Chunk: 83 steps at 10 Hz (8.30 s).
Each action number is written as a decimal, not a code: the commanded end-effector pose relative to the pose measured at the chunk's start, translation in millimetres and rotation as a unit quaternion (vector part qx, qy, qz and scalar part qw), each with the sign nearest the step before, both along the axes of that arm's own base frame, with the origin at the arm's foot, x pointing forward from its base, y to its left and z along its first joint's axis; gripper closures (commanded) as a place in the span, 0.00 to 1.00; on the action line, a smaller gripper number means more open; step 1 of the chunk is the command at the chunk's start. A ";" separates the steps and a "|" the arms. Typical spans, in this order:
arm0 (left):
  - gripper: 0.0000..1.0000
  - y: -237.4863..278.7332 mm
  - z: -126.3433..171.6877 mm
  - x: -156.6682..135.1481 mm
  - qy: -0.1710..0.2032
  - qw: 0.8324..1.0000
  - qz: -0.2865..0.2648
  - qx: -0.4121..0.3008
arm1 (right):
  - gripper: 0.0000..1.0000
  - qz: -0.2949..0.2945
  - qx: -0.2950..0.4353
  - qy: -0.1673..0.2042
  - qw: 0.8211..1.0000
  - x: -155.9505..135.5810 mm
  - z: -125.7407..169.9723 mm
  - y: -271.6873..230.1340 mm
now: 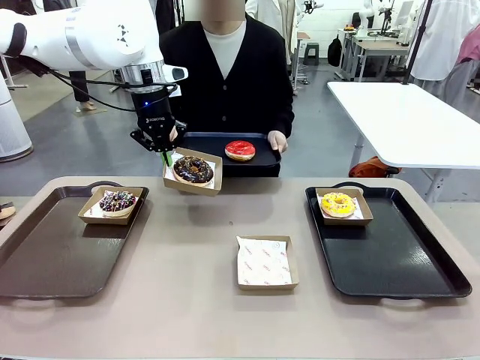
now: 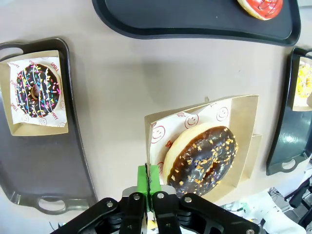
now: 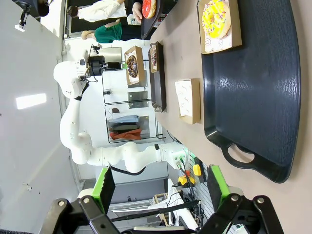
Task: Individually package the donuts and arrange them on the tray.
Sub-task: Place the picked Paper togo box on the Handle tray while simultaneously picking up another Paper togo box from the table with the other hand.
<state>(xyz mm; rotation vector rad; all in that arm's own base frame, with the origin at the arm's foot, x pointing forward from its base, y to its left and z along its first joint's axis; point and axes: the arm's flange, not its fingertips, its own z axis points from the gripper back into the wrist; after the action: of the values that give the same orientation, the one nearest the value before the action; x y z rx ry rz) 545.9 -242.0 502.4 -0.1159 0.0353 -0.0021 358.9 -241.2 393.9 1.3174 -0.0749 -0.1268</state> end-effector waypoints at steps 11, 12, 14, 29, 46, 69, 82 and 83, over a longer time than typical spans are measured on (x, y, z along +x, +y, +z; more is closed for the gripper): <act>0.99 49.6 51.8 -54.5 -0.031 0.996 -0.077 -0.024 | 0.00 0.048 -0.158 0.013 0.986 10.7 80.9 87.3; 0.99 67.4 59.5 -64.1 -0.034 0.996 -0.079 -0.039 | 0.00 0.064 -0.194 0.014 0.979 11.4 100.2 115.2; 0.99 103.1 68.4 -86.9 -0.026 0.996 -0.073 -0.054 | 0.00 0.093 -0.267 0.033 0.959 10.8 119.7 181.8; 0.99 215.1 7.0 -127.6 0.019 0.998 -0.010 -0.055 | 0.00 0.152 -0.453 0.060 0.876 39.9 32.4 420.8; 0.99 236.7 -62.0 -127.8 -0.019 0.999 0.021 0.022 | 0.00 0.074 -0.585 0.035 0.807 58.0 -18.5 498.7; 0.99 290.1 -122.9 -120.0 0.023 0.999 0.008 0.024 | 0.00 0.047 -0.586 0.046 0.807 37.0 -69.5 507.7; 0.00 284.0 -120.7 -118.2 0.032 0.999 0.008 0.021 | 1.00 0.062 -0.568 0.048 0.819 35.8 -75.7 503.9; 0.00 283.5 -120.3 -118.3 0.033 0.999 0.007 0.019 | 1.00 0.061 -0.568 0.048 0.819 35.8 -76.0 503.2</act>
<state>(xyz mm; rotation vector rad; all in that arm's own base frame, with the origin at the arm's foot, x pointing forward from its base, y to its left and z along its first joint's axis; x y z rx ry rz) 427.0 41.4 379.7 -0.0709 0.0944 0.0323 392.4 260.7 319.5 0.0700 0.0281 -0.0249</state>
